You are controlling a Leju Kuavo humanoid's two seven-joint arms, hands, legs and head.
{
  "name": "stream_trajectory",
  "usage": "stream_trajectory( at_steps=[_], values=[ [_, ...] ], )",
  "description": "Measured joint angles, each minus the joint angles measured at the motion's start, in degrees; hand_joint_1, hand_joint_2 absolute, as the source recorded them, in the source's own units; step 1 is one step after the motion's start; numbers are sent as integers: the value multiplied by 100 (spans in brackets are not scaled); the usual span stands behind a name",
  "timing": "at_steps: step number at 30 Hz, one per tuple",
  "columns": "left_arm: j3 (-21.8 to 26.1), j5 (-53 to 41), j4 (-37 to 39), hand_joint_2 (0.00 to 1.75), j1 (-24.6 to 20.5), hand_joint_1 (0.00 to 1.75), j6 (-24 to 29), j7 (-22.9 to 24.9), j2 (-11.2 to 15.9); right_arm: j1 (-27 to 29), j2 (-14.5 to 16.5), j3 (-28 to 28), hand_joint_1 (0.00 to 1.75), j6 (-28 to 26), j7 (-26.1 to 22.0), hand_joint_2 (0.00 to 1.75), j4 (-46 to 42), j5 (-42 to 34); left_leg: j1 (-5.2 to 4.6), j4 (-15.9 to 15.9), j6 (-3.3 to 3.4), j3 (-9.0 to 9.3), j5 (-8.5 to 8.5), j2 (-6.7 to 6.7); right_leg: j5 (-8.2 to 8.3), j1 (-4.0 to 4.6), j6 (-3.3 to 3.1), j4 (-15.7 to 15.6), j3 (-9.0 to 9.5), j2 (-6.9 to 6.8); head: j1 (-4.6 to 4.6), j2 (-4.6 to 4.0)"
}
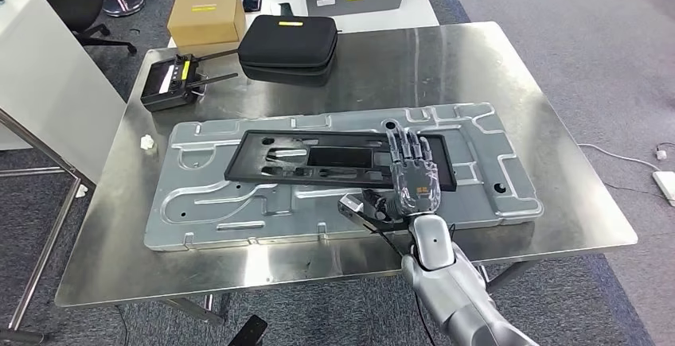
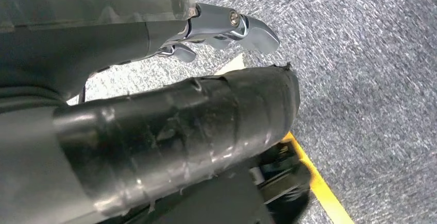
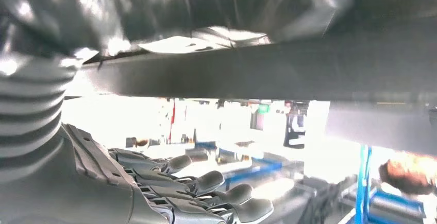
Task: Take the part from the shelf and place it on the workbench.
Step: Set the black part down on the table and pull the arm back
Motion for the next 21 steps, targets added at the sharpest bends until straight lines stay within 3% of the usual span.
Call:
stream_trajectory(
  at_steps=[2,3,6,8,11,12,13,14,17,19,21],
  values=[
    [5,41,-1,0,-1,0,34,-11,5,135,-67,-38,0,-1,-24,0,-381,62,3,-771,22,376,297,-5,-25,7,48,32,-8,10,1,0],
    [9,68,-1,0,-1,0,56,-24,7,210,-129,-57,0,-1,-33,0,-590,107,-5,-1000,48,489,349,-11,-32,16,80,42,-15,13,3,0],
    [55,203,-2,0,59,0,156,-106,10,694,-565,-112,0,-8,-53,0,-1564,306,-24,-1122,169,550,342,-47,-50,25,194,28,2,-10,5,0],
    [98,266,-2,0,122,0,209,-147,17,1017,-901,-140,0,-13,-50,0,-2226,379,-10,-1168,260,577,363,-56,-186,6,259,185,-46,-19,7,0],
    [146,299,-2,0,150,0,228,-166,34,1284,-1273,-179,0,-12,-47,0,-2828,410,-16,-1182,340,588,361,-31,-685,-1,308,1155,-505,-8,7,0],
    [156,305,-1,0,153,0,228,-169,36,1361,-1358,-183,0,-11,-47,0,-2965,413,-23,-1176,351,589,355,-25,-798,-1,316,1488,-674,-7,7,0],
    [162,308,-1,0,157,0,228,-171,37,1430,-1421,-184,0,-10,-47,0,-3070,415,-29,-1169,358,591,347,-20,-810,-2,319,1655,-767,-8,7,0],
    [165,309,-1,0,159,0,228,-173,38,1487,-1478,-187,0,-9,-47,0,-3165,415,-32,-1159,359,594,337,-20,-709,-2,314,1602,-751,-8,7,0],
    [170,325,-2,0,157,0,248,-185,38,1585,-1600,-197,0,-9,-31,0,-3429,415,-45,-1118,329,613,291,-29,-166,7,264,504,-220,-10,8,0],
    [189,358,-1,0,164,0,305,-198,39,1728,-1677,-242,0,-9,-19,0,-3724,363,-66,-1099,287,608,271,-44,-82,33,221,103,-29,-12,7,0],
    [228,403,-1,0,192,0,395,-205,41,2001,-1708,-364,0,-11,-199,0,-4182,111,-78,-1108,237,611,270,-55,-90,43,175,83,-12,-11,5,0]
  ],
)
